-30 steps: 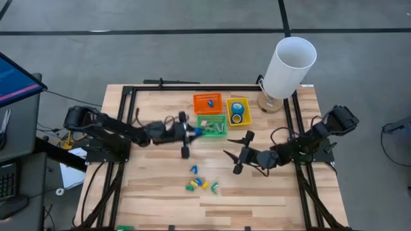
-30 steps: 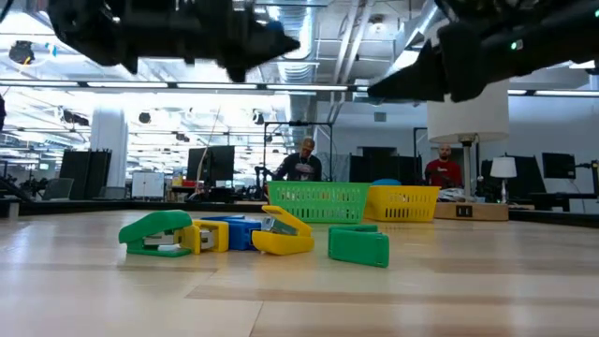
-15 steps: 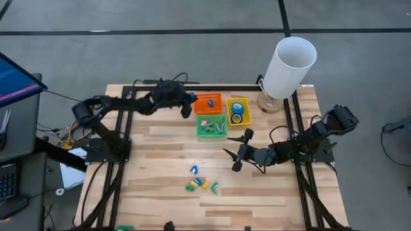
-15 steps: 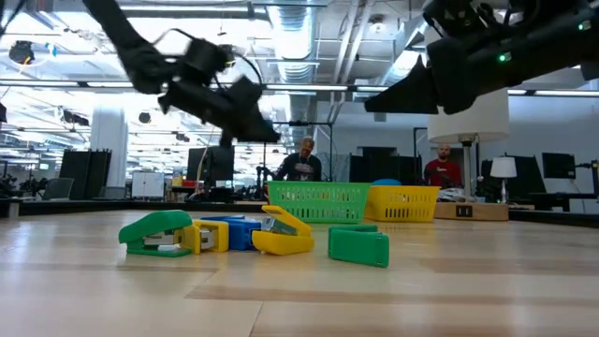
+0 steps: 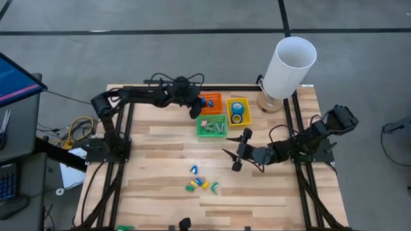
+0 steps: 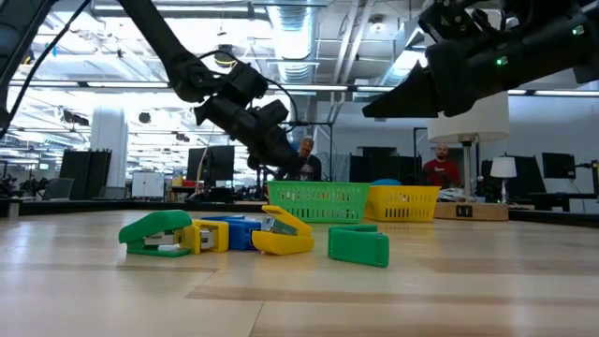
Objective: Pick and place Stapler, Stapler remover, tape
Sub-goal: Put the blue stapler into the orange bin, then put the green stapler into the orange bin
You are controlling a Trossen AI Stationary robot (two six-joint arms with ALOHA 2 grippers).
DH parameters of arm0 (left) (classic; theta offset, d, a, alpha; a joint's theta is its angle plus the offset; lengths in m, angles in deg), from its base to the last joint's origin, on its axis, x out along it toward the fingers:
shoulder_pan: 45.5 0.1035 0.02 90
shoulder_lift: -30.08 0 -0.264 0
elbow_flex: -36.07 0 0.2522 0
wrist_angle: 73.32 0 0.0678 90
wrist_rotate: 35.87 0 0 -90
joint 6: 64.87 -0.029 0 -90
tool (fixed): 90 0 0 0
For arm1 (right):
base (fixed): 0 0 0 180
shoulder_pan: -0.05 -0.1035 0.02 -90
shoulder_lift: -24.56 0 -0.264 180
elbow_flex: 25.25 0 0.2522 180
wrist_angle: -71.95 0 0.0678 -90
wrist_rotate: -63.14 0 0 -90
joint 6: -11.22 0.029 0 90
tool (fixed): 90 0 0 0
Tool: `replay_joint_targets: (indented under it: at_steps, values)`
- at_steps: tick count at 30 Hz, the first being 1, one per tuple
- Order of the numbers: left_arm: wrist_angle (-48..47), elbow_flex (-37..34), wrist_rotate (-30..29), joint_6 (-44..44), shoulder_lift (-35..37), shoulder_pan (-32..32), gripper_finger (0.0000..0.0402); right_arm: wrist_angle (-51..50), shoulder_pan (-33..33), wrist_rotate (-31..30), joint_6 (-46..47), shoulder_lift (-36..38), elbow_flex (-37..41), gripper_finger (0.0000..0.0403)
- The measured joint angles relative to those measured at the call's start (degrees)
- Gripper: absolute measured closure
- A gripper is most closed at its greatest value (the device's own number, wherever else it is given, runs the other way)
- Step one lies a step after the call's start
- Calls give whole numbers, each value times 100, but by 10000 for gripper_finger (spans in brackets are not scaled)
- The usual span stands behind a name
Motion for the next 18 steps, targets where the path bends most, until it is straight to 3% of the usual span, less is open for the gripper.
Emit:
replay_joint_targets:
  at_steps: [4, 9, 12, 16, 18]
  values:
    - [-91, 1, -69, -95, 80, -141, 286, -102, 0, 304, 144, 0, -2, 177]
    - [-504, 0, -648, -360, 270, -293, 233, -191, 0, 1004, 197, -2, -2, 177]
    - [-926, -7, -918, -576, 488, -373, 206, -281, 32, 1700, 280, -2, -4, 177]
    - [-1359, -178, -899, -651, 1000, -523, 187, -426, 63, 2865, 593, -1, -9, 177]
    - [-1446, -426, -859, -645, 1386, -649, 183, -485, 59, 3160, 752, -5, -9, 177]
